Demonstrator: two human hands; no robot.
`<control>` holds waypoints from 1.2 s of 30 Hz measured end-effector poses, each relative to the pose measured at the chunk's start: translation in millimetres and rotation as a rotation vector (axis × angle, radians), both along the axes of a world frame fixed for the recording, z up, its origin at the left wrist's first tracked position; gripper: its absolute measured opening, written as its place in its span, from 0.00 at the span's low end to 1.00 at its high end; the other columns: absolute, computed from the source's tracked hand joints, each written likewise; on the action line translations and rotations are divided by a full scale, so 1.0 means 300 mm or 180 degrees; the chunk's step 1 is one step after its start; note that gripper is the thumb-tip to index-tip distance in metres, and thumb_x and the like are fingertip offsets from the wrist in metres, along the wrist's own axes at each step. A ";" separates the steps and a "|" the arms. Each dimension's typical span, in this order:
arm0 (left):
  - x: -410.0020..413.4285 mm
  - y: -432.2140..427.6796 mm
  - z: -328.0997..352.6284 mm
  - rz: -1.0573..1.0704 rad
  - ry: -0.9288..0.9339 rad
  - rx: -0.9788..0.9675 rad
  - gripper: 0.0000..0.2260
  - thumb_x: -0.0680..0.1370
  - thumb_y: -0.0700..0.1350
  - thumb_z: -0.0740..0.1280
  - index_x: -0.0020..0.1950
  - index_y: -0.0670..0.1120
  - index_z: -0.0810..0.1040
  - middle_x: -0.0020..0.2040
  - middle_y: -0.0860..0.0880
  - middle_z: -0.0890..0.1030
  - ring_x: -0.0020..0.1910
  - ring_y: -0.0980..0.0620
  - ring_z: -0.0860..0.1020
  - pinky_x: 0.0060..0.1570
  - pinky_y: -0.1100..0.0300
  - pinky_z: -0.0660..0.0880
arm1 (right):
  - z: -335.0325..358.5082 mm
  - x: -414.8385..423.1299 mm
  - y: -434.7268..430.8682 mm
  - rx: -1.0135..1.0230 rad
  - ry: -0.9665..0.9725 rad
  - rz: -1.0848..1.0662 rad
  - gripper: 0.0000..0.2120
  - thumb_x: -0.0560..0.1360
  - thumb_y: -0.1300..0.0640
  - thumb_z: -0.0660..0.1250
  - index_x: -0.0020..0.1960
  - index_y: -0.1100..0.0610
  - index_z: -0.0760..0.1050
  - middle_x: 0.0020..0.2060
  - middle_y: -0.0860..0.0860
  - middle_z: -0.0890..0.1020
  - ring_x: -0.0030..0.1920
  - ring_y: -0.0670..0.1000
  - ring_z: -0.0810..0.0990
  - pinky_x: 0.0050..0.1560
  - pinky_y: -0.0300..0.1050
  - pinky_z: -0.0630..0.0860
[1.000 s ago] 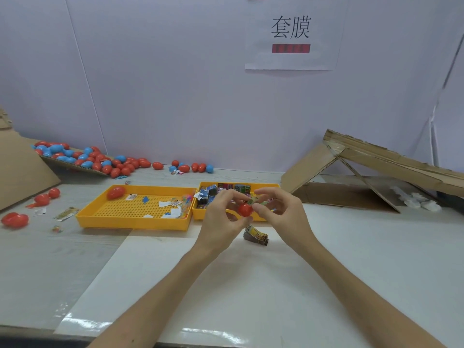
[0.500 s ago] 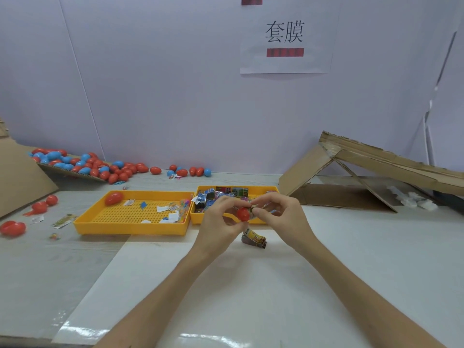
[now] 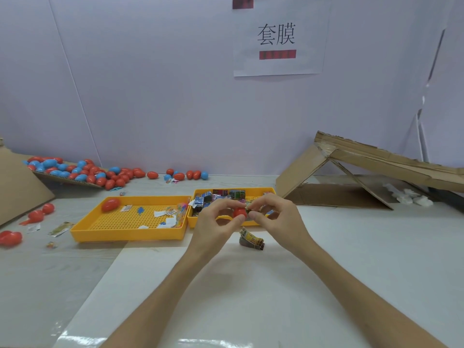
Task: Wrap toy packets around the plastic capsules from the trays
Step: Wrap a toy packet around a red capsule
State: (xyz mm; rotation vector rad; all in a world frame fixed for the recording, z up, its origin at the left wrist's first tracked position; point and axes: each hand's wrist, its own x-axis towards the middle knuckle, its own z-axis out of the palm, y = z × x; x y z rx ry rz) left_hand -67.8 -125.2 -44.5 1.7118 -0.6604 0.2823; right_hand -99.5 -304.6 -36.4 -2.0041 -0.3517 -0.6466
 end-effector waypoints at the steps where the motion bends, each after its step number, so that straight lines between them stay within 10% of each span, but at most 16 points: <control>1: 0.001 0.000 0.001 -0.0001 0.0013 0.0003 0.08 0.77 0.39 0.74 0.53 0.50 0.84 0.49 0.56 0.83 0.49 0.55 0.83 0.47 0.62 0.81 | -0.001 -0.002 0.002 -0.0034 -0.0036 -0.0002 0.07 0.74 0.60 0.75 0.46 0.48 0.82 0.41 0.41 0.81 0.43 0.45 0.80 0.40 0.34 0.74; 36: 0.012 0.004 0.002 0.0077 0.0225 -0.0241 0.07 0.76 0.41 0.74 0.51 0.50 0.84 0.47 0.54 0.85 0.48 0.53 0.82 0.49 0.60 0.80 | 0.015 -0.015 0.000 -0.0257 -0.0494 -0.0040 0.04 0.73 0.63 0.76 0.44 0.55 0.84 0.42 0.48 0.81 0.40 0.50 0.80 0.37 0.48 0.77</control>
